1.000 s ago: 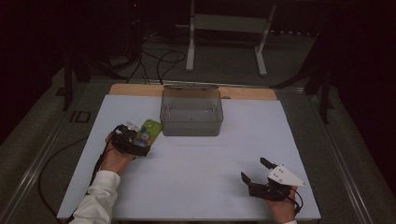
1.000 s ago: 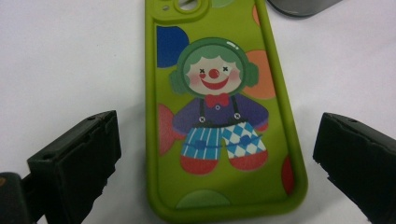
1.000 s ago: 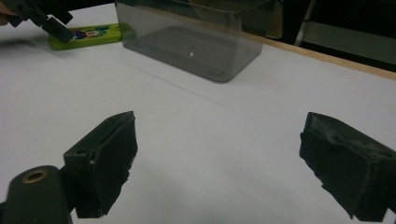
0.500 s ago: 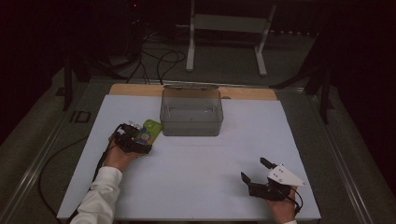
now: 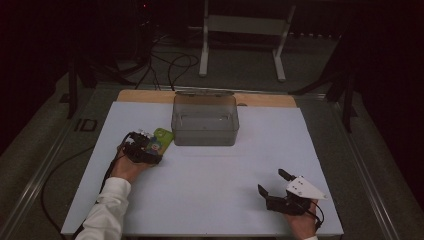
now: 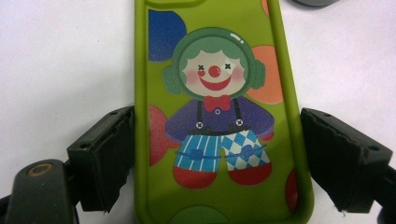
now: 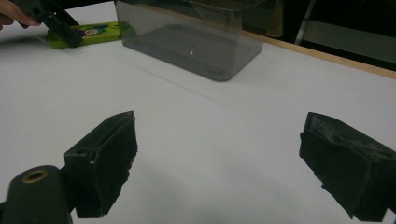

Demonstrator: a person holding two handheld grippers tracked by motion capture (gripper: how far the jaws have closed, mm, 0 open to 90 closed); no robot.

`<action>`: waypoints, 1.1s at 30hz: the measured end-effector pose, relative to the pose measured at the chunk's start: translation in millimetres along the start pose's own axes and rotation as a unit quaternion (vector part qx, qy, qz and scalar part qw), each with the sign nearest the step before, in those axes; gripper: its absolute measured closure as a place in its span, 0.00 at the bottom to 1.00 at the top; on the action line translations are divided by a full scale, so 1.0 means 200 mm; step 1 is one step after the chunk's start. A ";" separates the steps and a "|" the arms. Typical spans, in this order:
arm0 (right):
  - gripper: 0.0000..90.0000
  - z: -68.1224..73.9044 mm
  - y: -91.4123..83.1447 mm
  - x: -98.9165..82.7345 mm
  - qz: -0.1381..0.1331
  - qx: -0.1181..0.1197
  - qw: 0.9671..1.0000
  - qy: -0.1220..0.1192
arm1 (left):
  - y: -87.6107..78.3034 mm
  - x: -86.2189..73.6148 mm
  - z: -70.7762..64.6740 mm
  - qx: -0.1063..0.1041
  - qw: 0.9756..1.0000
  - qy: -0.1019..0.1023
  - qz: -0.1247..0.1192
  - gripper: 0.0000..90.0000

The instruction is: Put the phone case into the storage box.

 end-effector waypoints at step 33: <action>0.12 0.00 0.00 0.00 0.003 -0.001 1.000 0.001 | -0.18 -0.03 -0.02 0.028 0.995 -0.015 -0.098 0.17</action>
Point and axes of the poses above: each handheld gripper's, and its own axes: y roughly forward along the jaws, x roughly out of its top, z roughly to its left, the point moved 6 cm from there along y, roughly forward along the jaws, and after that the axes turned 6 degrees about -x, right-handed, at the moved point
